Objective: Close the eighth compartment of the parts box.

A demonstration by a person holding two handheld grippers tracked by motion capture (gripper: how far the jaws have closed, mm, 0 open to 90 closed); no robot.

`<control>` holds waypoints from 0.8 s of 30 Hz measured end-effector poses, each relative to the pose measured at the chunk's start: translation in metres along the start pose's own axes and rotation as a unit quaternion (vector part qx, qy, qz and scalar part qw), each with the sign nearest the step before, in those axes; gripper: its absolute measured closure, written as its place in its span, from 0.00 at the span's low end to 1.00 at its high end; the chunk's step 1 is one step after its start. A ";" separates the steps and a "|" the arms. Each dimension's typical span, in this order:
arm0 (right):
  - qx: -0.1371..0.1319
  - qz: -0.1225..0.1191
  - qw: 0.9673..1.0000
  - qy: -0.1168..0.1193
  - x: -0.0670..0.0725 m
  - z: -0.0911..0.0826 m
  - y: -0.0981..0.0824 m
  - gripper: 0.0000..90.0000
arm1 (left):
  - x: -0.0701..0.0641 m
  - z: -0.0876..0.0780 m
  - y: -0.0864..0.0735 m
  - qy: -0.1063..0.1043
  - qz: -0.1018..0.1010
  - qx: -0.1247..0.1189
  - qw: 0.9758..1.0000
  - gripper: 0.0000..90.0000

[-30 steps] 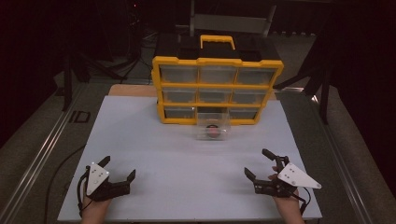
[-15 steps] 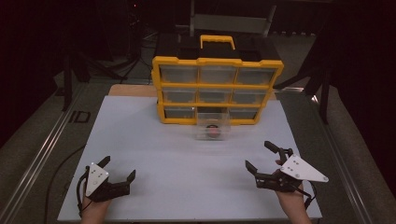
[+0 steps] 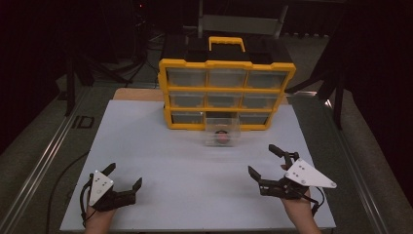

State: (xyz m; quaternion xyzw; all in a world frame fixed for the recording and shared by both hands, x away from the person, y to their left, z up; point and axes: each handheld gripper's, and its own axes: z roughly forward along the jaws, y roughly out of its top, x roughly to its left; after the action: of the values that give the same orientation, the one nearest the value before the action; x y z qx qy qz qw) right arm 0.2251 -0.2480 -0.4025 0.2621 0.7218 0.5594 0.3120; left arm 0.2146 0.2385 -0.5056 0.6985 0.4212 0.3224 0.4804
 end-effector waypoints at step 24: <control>0.074 0.046 0.996 0.023 0.000 0.062 -0.062 0.12 | -0.001 -0.002 0.000 -0.001 0.005 -0.003 1.000 0.00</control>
State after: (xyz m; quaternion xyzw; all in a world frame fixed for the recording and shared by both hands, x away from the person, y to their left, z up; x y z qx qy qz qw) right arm 0.2688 -0.2227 -0.4738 0.3043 0.7554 0.5243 0.2487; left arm 0.2129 0.2387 -0.5052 0.6996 0.4161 0.3254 0.4813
